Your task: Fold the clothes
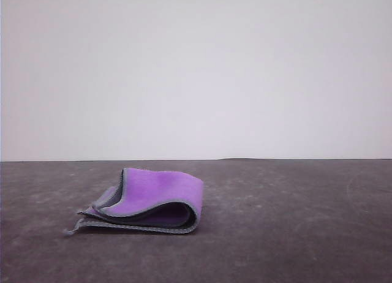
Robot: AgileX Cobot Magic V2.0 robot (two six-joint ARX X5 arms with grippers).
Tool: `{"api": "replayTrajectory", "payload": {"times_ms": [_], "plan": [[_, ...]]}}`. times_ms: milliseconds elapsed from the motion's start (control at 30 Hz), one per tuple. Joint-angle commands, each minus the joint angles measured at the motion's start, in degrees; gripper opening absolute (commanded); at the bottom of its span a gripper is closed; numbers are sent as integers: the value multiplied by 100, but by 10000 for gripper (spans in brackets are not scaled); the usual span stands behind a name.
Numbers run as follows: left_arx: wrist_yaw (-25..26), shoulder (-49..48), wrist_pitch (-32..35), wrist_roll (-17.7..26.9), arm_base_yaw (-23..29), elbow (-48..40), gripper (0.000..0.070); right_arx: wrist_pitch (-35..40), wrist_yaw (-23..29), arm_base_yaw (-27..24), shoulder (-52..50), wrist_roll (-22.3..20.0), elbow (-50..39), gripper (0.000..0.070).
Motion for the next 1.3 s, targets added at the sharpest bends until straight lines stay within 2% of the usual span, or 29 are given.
{"api": "replayTrajectory", "payload": {"times_ms": [0, 1267], "plan": [[-9, -11, -35, -4, 17, -114, 16, 74, 0, -4, -9, -7, -28, 10], [-9, -11, -35, -4, 17, -114, 16, 74, 0, -4, -9, -7, -28, 10]]}}
